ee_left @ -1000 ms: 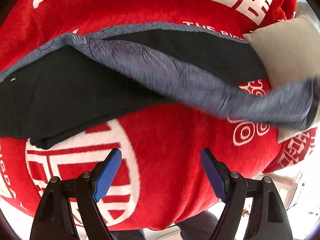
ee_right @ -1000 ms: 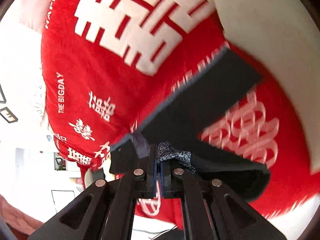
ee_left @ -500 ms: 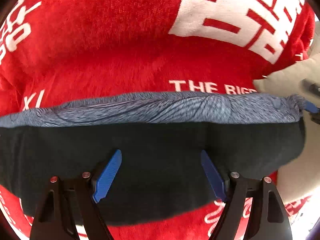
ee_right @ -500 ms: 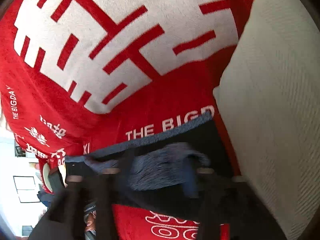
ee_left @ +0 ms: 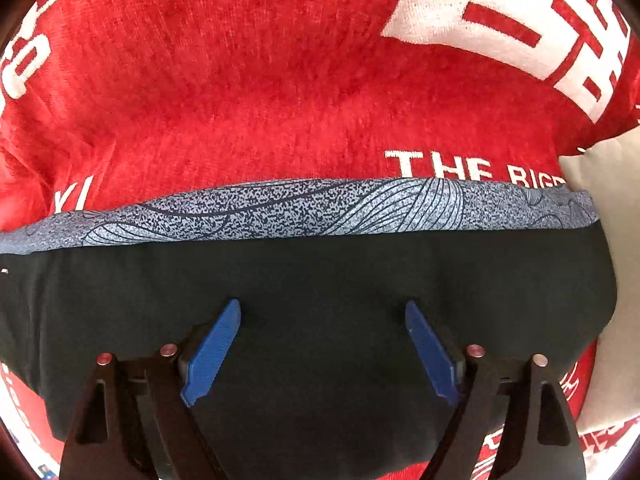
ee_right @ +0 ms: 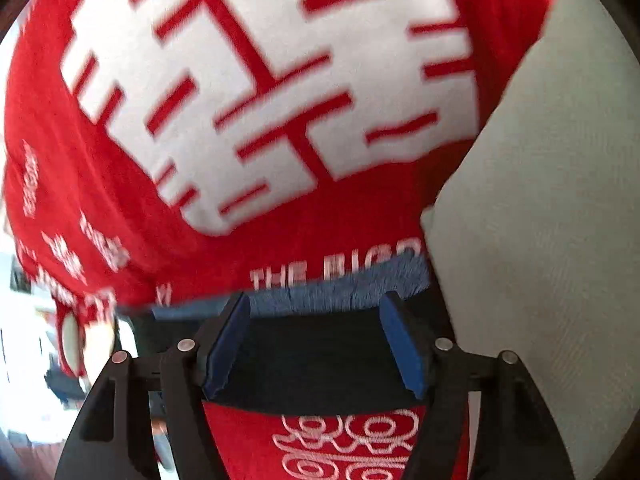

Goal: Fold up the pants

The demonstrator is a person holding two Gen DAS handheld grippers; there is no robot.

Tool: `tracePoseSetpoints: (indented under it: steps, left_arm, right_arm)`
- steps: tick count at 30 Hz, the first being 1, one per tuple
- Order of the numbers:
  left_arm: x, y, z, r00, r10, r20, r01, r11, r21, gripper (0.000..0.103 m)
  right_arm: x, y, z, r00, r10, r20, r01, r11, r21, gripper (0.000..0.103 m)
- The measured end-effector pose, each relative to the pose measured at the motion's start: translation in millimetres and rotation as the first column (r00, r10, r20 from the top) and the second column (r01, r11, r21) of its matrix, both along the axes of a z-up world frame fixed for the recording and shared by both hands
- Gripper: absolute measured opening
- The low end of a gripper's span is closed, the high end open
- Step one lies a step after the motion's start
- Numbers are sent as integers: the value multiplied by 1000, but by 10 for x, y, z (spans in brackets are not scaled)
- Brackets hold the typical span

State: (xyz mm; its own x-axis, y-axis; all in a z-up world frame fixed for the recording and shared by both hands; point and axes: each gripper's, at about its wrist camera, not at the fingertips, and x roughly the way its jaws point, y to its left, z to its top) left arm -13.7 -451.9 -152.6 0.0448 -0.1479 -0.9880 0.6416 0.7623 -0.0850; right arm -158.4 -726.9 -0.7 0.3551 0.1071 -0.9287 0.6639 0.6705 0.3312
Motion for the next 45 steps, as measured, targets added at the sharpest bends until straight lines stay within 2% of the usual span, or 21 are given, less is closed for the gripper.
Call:
tracePoseSetpoints:
  steps: [1, 3, 4, 5, 7, 10, 13, 14, 15, 18, 22, 23, 25, 29, 31, 33, 34, 36, 38, 41, 45]
  left_arm:
    - [-2, -15, 7, 1000, 4, -2, -4, 1000, -3, 85]
    - [-3, -34, 45, 1000, 10, -7, -10, 1000, -19, 85]
    - [22, -40, 73, 1000, 10, -5, -10, 1000, -19, 85]
    - [37, -55, 70, 1000, 10, 2, -10, 1000, -16, 85]
    - [87, -87, 36, 1000, 10, 14, -10, 1000, -3, 85]
    - [117, -102, -7, 1000, 17, 21, -17, 1000, -8, 85]
    - [55, -136, -84, 999, -4, 52, 5, 1000, -11, 86]
    - [35, -137, -93, 998, -12, 64, 12, 1000, -12, 86]
    - [19, -133, -100, 997, -14, 70, 15, 1000, -15, 86]
    - [15, -107, -120, 998, -6, 69, 9, 999, -35, 86]
    - [-23, -34, -153, 997, -10, 82, 14, 999, -47, 86]
    - [-86, 54, -153, 996, -12, 85, 16, 999, -46, 86]
    - [-98, 63, -152, 997, -2, 74, 5, 999, -41, 86]
    - [25, 22, -120, 997, 36, 71, -34, 999, -39, 87]
    - [58, 38, -142, 997, 35, 76, -32, 999, -34, 91]
    - [70, 4, -147, 997, 23, 76, -21, 999, -25, 91]
    - [75, 14, -121, 997, 20, 77, -18, 1000, -21, 91]
    - [105, 75, -74, 997, 30, 78, -28, 999, -21, 91]
    - [174, 198, -23, 996, 50, 68, -49, 998, -26, 91]
    - [276, 302, 25, 995, 46, 84, -45, 999, -11, 91]
    - [389, 220, 159, 989, -97, 113, 103, 993, -49, 91]
  right_arm:
    - [32, 25, -93, 999, 13, -31, -12, 1000, 11, 71]
    - [116, 121, -355, 994, 53, -93, -52, 998, 19, 59]
    - [144, 162, -457, 991, 73, -112, -72, 997, 11, 39]
    - [186, 205, -603, 984, 89, -153, -91, 996, -5, 27]
    - [235, 225, -813, 974, 81, -211, -90, 995, -33, 26]
    - [353, 220, -849, 971, 125, -202, -147, 985, -95, 27]
    - [579, 216, -903, 951, 265, -158, -269, 963, -4, 44]
    - [638, 236, -920, 941, 304, -150, -306, 952, 10, 44]
    - [721, 282, -940, 922, 358, -146, -360, 933, 12, 44]
    - [992, 487, -1089, 835, 525, -166, -531, 848, 10, 44]
    - [1187, 720, -1380, 731, 645, -224, -657, 753, 26, 43]
    - [1211, 749, -1427, 716, 653, -247, -670, 742, 21, 33]
    - [1295, 759, -1409, 726, 635, -263, -656, 755, 11, 4]
    - [1450, 730, -1396, 760, 589, -274, -616, 788, -15, 2]
    - [1493, 731, -1428, 782, 544, -304, -583, 811, -49, 2]
    - [1425, 666, -1371, 837, 474, -273, -506, 860, -60, 3]
    - [1298, 642, -1300, 876, 428, -221, -445, 895, -34, 4]
    - [1036, 568, -1135, 940, 322, -115, -320, 947, 39, 15]
    - [694, 552, -1028, 972, 224, -68, -219, 972, 80, 49]
    - [97, 704, -960, 989, 124, -80, -117, 990, 84, 52]
    - [-265, 851, -975, 990, 91, -111, -81, 993, 85, 51]
